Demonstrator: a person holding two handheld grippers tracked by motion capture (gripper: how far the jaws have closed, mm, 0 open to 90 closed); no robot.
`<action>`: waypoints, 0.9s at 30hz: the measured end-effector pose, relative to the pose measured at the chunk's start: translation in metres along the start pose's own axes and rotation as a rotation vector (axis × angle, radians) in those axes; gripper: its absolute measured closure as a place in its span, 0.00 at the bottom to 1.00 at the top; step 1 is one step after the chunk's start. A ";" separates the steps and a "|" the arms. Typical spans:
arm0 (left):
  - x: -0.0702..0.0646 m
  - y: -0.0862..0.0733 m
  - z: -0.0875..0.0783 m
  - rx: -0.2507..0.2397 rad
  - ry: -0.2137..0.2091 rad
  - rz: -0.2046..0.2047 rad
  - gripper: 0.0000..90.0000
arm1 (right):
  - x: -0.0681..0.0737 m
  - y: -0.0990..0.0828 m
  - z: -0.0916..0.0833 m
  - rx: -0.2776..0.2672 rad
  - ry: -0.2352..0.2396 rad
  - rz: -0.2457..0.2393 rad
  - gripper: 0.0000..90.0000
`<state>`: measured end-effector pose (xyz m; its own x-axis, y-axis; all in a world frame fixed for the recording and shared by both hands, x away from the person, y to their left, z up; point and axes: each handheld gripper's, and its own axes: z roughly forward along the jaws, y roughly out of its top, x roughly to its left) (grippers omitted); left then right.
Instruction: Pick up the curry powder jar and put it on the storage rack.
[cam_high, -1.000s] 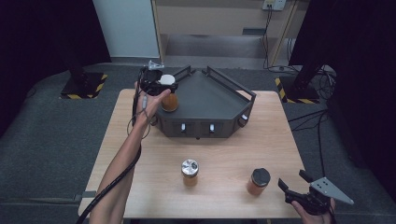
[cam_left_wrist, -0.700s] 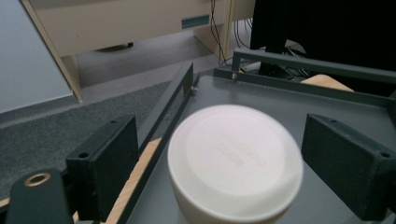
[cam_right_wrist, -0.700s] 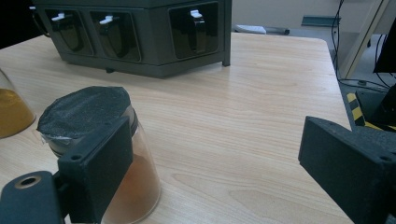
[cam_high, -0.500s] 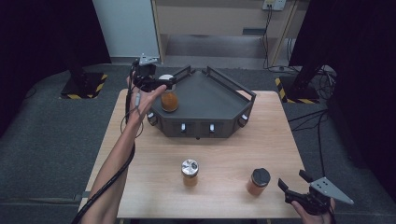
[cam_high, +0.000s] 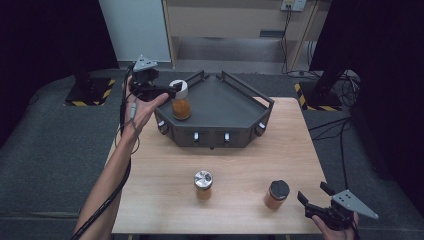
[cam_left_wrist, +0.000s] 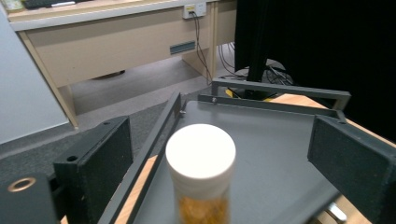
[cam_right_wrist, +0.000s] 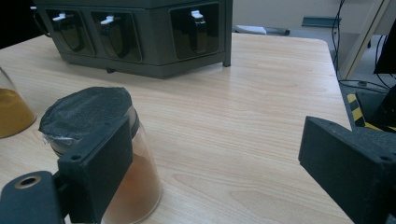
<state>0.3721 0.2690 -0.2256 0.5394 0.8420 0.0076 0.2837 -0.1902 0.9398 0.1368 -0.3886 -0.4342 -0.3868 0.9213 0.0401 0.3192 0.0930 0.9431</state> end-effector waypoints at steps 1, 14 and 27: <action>0.000 -0.001 -0.003 -0.001 -0.006 0.002 0.06 | 0.000 0.000 0.000 0.000 0.000 -0.001 0.11; -0.004 -0.020 -0.043 0.016 -0.051 0.035 0.07 | 0.000 0.000 -0.001 0.000 0.001 -0.001 0.11; -0.005 -0.065 -0.082 -0.012 -0.102 0.041 0.07 | 0.001 0.001 -0.001 0.002 -0.001 -0.006 0.11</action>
<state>0.2859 0.3182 -0.2592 0.6284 0.7778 0.0117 0.2508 -0.2168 0.9434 0.1361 -0.3876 -0.4331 -0.3881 0.9210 0.0341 0.3184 0.0992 0.9428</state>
